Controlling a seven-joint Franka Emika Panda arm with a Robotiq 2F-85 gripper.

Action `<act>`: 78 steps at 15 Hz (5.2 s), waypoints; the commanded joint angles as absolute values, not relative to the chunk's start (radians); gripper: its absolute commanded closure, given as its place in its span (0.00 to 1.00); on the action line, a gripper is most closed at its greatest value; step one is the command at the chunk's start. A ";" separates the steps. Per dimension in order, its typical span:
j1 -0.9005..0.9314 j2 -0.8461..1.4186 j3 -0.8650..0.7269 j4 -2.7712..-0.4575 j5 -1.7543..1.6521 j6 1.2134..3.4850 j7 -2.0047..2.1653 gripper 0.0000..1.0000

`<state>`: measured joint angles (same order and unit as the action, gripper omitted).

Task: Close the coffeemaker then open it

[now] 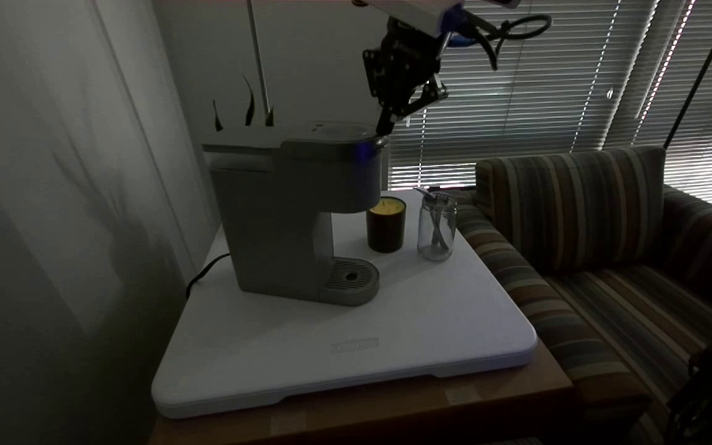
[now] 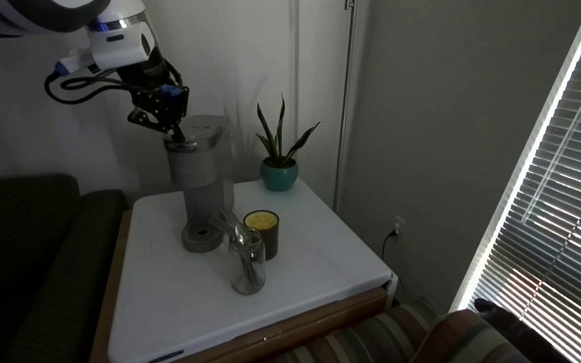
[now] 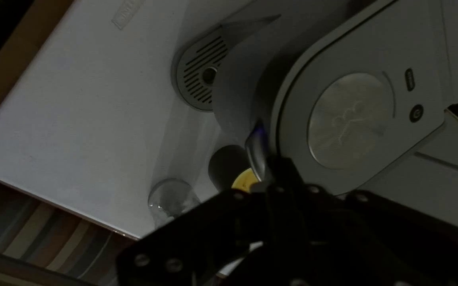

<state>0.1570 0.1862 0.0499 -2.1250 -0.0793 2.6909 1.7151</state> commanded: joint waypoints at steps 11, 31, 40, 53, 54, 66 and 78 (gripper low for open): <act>0.171 0.132 0.007 -2.064 -0.288 2.524 1.766 1.00; 0.099 0.130 0.003 -2.309 -0.036 2.572 1.953 1.00; 0.079 0.146 0.085 -2.380 0.491 2.923 1.764 1.00; 0.000 0.159 0.255 -2.224 1.259 2.973 1.230 1.00; 0.000 0.159 0.255 -2.215 1.336 2.971 1.161 1.00; 0.050 0.160 0.143 -2.292 1.441 2.977 0.988 1.00; 0.051 0.235 0.163 -2.229 1.482 2.952 0.944 1.00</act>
